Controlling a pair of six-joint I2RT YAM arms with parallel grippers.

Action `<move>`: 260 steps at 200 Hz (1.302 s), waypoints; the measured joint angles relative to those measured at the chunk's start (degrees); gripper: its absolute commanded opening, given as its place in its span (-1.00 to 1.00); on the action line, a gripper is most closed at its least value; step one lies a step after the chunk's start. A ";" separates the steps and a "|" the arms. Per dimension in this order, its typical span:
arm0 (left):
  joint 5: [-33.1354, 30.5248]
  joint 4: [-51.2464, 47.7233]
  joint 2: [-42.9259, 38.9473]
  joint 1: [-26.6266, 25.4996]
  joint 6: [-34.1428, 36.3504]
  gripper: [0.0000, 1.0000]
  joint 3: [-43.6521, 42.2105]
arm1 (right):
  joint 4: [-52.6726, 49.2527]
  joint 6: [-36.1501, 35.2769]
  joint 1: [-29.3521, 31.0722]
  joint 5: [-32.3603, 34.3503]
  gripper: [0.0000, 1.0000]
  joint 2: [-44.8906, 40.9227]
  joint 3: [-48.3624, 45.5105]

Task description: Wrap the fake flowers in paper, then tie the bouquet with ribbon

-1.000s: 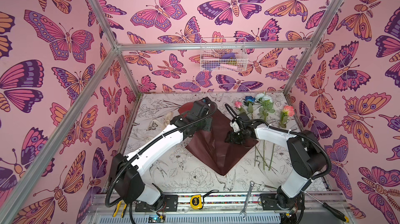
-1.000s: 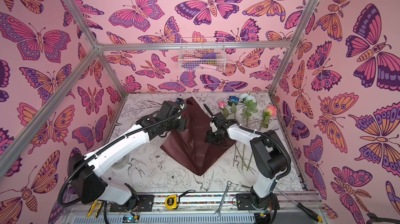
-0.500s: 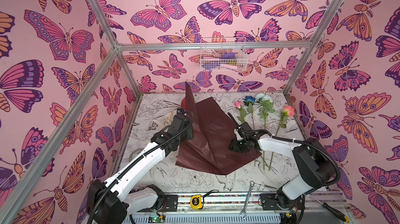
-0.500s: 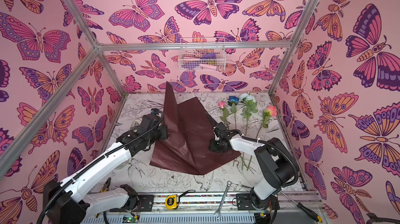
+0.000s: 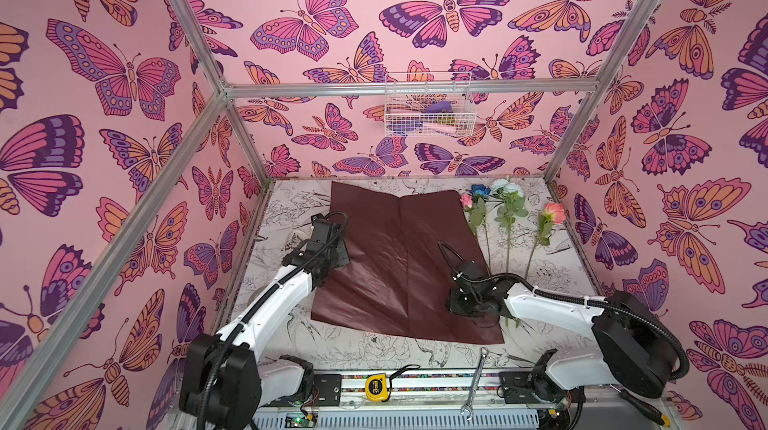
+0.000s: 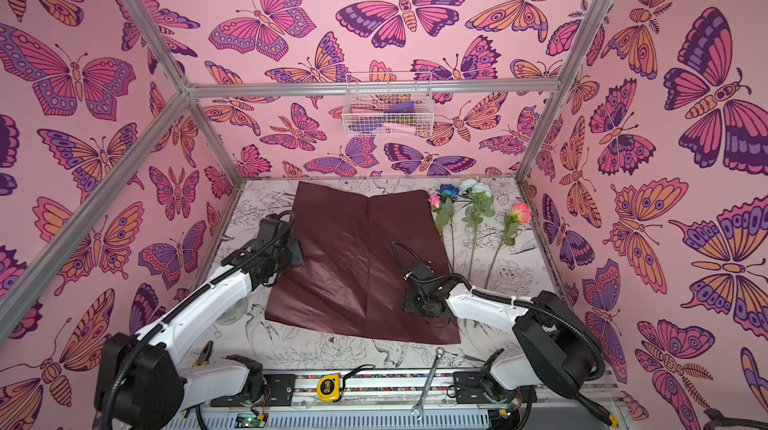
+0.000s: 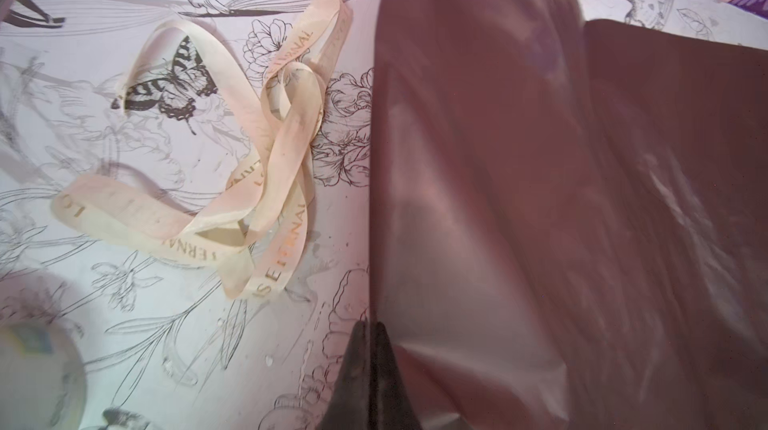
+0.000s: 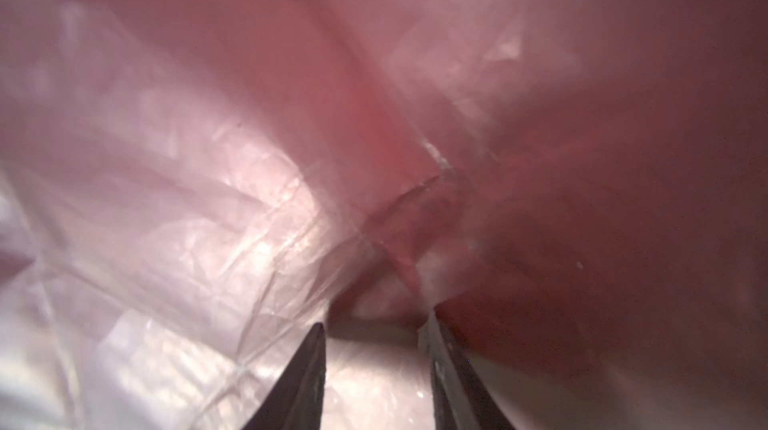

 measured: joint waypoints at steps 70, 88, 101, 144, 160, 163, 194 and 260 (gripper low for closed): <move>5.88 4.52 16.79 5.38 7.30 -1.00 9.75 | 0.90 5.03 6.03 -2.36 -0.12 3.45 2.86; 7.61 3.82 18.99 7.50 9.73 -1.00 12.31 | 1.07 4.83 7.06 -5.20 -0.07 5.31 4.72; 8.70 2.82 20.96 8.55 11.87 -1.00 15.02 | -0.42 3.89 7.43 -6.67 0.00 6.34 6.56; 11.23 -3.30 26.38 9.49 20.96 -1.00 25.03 | -11.19 -3.17 6.86 -5.07 0.16 6.95 20.94; 11.47 -5.97 27.19 9.42 24.46 -1.00 27.54 | -13.57 -5.99 5.31 -3.19 0.17 6.67 25.57; 11.52 -6.40 27.32 9.42 25.00 -1.00 27.89 | -14.03 -6.49 4.76 -2.93 0.17 6.58 26.29; 11.82 -11.41 28.28 9.60 30.64 -1.00 31.78 | -16.96 -11.69 -2.60 0.24 0.18 6.45 29.27; 14.03 -17.86 29.05 10.27 36.87 -1.00 35.87 | -15.63 -22.91 -10.82 3.78 0.18 24.13 35.41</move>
